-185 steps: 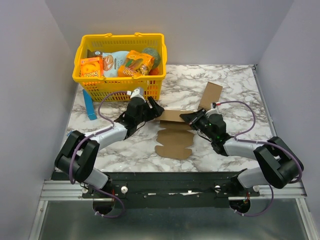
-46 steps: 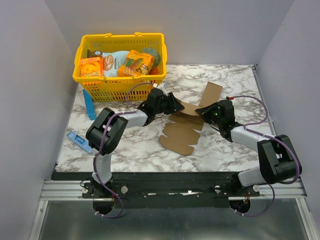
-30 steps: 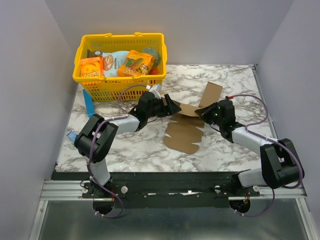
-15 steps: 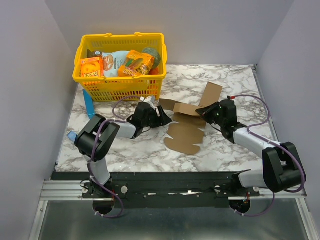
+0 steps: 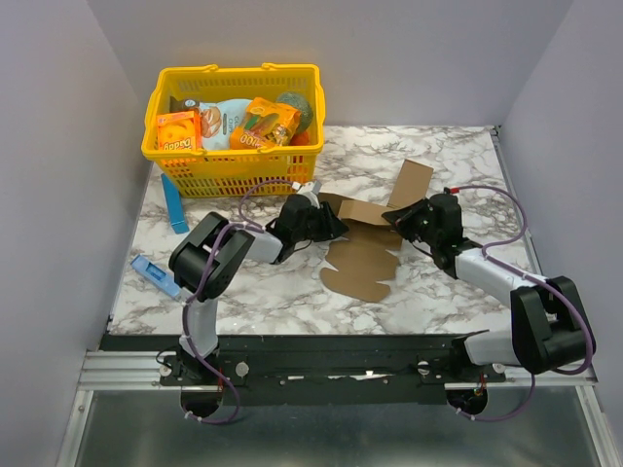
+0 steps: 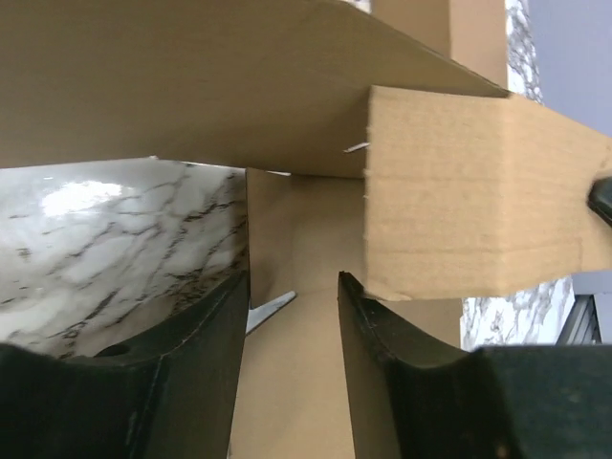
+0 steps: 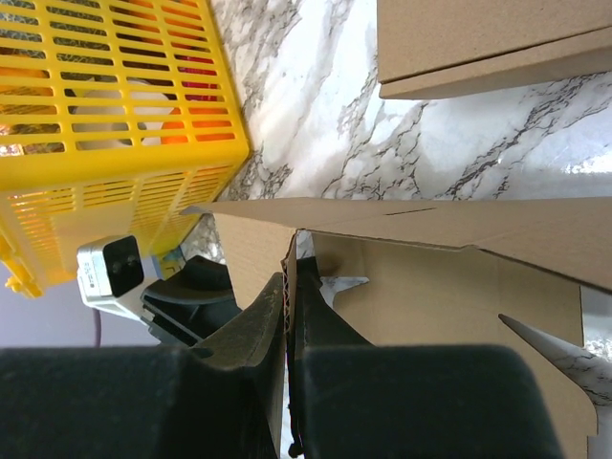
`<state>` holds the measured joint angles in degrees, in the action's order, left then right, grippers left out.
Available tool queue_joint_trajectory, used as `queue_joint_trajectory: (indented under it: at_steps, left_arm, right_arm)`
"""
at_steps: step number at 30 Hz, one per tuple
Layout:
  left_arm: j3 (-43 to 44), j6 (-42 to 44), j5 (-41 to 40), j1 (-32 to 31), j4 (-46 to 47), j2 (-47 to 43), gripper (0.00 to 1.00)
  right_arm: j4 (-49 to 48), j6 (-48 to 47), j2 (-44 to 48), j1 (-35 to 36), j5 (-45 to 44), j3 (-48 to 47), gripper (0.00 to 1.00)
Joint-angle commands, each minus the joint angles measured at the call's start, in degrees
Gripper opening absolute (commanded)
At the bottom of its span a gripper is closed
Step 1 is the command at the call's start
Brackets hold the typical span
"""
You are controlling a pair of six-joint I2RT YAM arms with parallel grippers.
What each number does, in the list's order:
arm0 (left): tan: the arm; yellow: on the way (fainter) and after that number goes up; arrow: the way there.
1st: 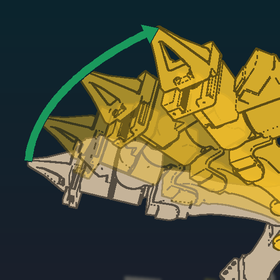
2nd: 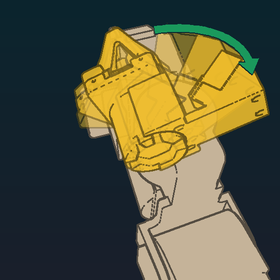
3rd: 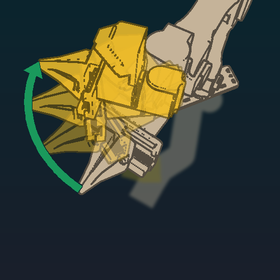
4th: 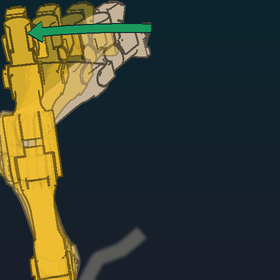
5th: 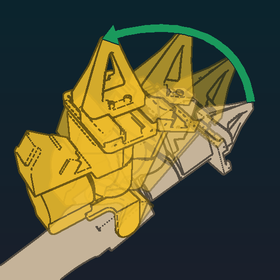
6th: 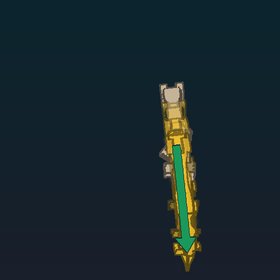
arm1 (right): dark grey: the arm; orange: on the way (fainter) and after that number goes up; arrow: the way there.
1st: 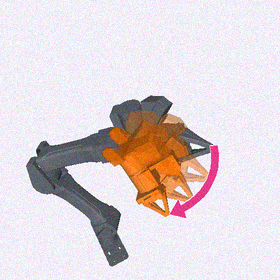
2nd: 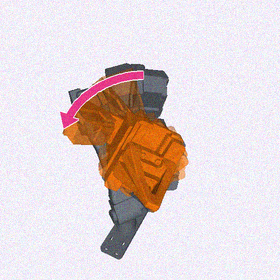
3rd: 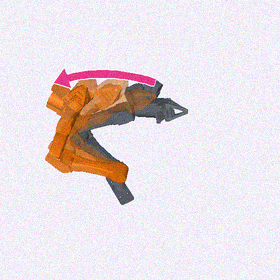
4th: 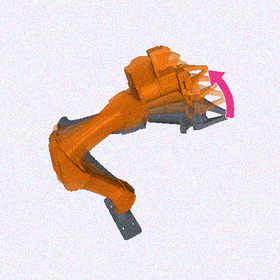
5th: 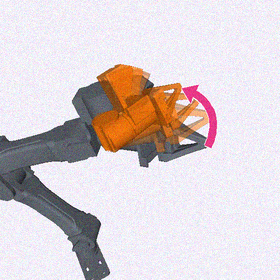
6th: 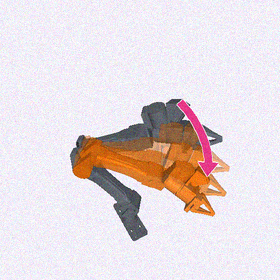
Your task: Fold the paper box
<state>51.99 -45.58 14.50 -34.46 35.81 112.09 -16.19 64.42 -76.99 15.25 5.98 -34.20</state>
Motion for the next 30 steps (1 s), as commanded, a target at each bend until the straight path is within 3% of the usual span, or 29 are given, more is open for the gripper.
queue_joint_trajectory:
  at_steps: [1,6,13,17,18,21,26,30]
  left_arm:
    - [0.2,0.9,-0.8,-1.0,6.6,-0.3,0.45]
    - [-0.5,-1.0,1.4,-2.1,11.5,-0.1,0.37]
    - [-3.8,-2.0,6.1,-3.0,17.1,-0.4,0.38]
    - [-14.0,0.0,7.4,1.4,16.6,-11.1,0.58]
    - [-15.9,0.8,7.5,2.5,16.0,-13.8,0.69]
    - [-21.6,7.0,5.6,5.5,8.2,-25.5,0.81]
    - [-22.8,15.4,-2.6,8.3,-9.5,-39.7,0.91]
    - [-20.3,16.7,-5.2,12.2,-12.5,-37.1,0.91]
  right_arm:
    - [1.6,-1.1,-0.7,-0.3,0.5,0.6,0.14]
    - [1.5,-1.1,-1.0,-0.3,0.4,0.6,0.14]
    - [1.5,-1.0,-0.3,-0.4,0.3,1.3,0.14]
    - [2.0,-1.8,2.4,-0.7,1.1,1.7,0.14]
    - [2.2,-2.2,3.0,-0.7,1.4,1.9,0.14]
    - [4.1,-3.4,4.7,-1.4,3.0,2.3,0.14]
    - [9.0,-6.5,8.6,-2.4,6.2,3.9,0.14]
    - [12.0,-8.6,11.5,-2.9,6.9,5.0,0.14]
